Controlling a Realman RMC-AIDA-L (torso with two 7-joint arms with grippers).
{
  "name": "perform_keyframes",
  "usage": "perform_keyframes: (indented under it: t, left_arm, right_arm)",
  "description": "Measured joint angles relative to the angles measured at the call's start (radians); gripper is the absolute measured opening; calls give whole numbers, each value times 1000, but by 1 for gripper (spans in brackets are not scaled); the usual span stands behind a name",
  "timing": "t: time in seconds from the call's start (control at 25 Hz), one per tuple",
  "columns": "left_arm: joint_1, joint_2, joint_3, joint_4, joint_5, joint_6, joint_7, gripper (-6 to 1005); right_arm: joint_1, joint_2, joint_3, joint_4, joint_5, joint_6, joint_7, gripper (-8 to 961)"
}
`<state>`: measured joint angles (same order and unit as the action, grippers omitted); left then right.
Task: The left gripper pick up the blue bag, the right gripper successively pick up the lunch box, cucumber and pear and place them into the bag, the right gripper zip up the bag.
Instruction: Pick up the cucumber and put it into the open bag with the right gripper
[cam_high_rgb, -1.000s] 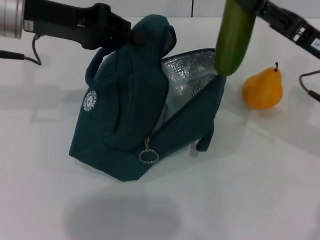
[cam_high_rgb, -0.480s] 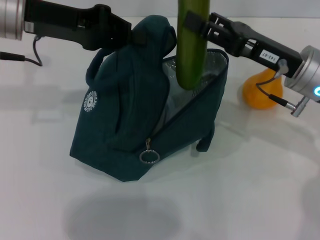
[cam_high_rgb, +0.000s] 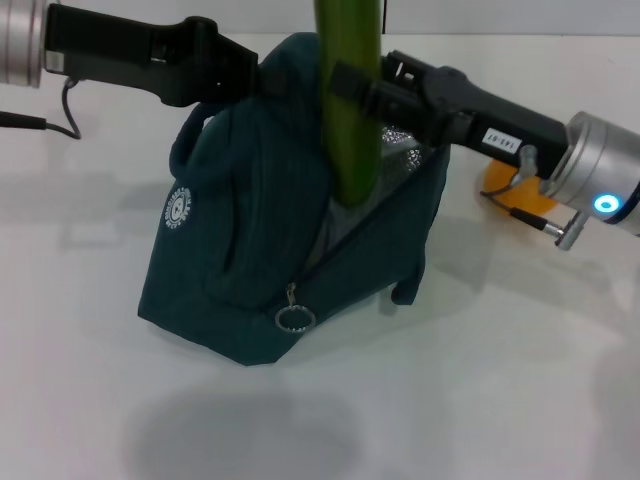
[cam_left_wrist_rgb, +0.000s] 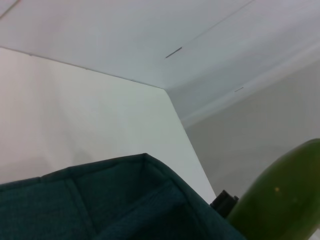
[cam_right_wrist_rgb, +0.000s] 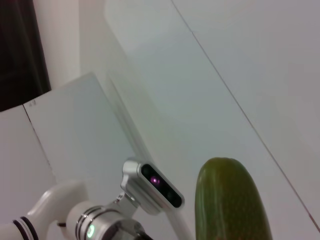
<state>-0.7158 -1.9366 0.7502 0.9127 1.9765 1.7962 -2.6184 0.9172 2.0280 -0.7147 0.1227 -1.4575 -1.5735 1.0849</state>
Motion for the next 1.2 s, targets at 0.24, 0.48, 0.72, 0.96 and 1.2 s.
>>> perform_keyframes:
  t: [0.24, 0.48, 0.72, 0.96, 1.2]
  left_arm:
    - [4, 1, 1, 0, 1, 1, 5, 47]
    - [4, 2, 0, 0, 1, 2, 6, 47]
    - [7, 4, 0, 0, 1, 2, 6, 47]
    - [9, 4, 0, 0, 1, 1, 6, 47]
    - [10, 4, 1, 0, 1, 2, 6, 47]
  right_arm:
    - [11, 0, 3, 34, -5, 23, -41, 676]
    - [20, 0, 22, 72, -45, 26, -67, 682]
    - [-3, 0, 256, 106, -306, 54, -126, 687]
    - [-31, 0, 447, 107, -501, 93, -133, 693]
    - [-41, 0, 468, 105, -523, 102, -134, 698]
